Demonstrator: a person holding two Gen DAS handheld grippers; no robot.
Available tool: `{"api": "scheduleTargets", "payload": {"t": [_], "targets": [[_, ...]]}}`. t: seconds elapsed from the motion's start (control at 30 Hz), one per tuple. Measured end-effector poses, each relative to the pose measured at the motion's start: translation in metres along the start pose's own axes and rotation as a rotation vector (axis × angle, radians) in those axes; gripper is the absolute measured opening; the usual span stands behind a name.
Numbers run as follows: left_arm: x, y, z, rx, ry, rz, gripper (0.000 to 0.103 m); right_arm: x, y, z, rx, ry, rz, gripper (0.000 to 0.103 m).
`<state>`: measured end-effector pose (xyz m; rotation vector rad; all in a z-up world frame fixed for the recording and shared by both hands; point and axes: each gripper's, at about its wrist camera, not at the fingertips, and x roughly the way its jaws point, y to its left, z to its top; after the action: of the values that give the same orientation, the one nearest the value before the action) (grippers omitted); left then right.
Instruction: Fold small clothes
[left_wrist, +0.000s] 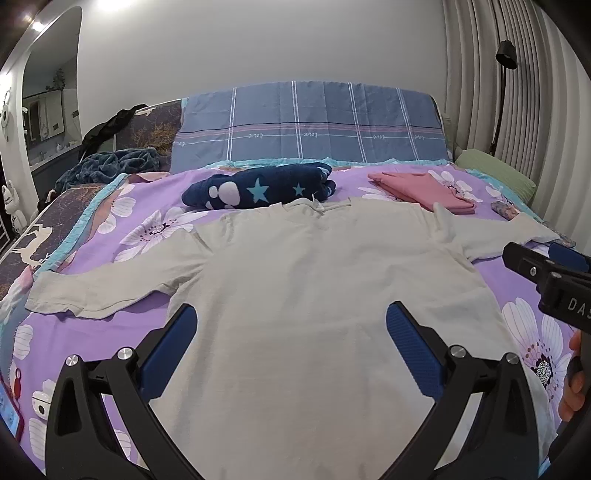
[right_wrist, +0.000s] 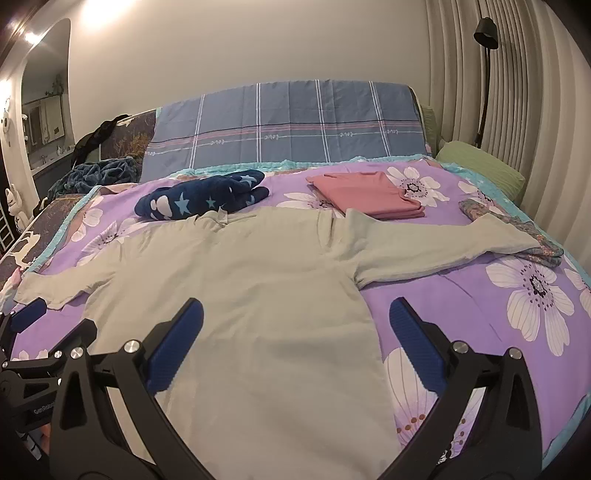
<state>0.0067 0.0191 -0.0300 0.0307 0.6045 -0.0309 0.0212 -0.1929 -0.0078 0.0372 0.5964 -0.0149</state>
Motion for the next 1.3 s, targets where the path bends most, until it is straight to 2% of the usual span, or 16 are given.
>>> {"api": "scheduleTargets", "payload": {"t": [0.5, 0.9, 1.3], "targets": [[-0.006, 0.011, -0.005, -0.017, -0.006, 0.010, 0.102, -0.003, 0.015, -0.004, -0.069, 0.015, -0.016, 0.101], [-0.002, 0.035, -0.015, -0.078, 0.003, 0.026, 0.102, 0.003, 0.046, -0.017, -0.139, 0.056, 0.029, 0.101], [0.005, 0.049, -0.019, -0.118, 0.020, -0.048, 0.102, 0.013, 0.067, -0.019, -0.174, 0.080, 0.031, 0.101]]}}
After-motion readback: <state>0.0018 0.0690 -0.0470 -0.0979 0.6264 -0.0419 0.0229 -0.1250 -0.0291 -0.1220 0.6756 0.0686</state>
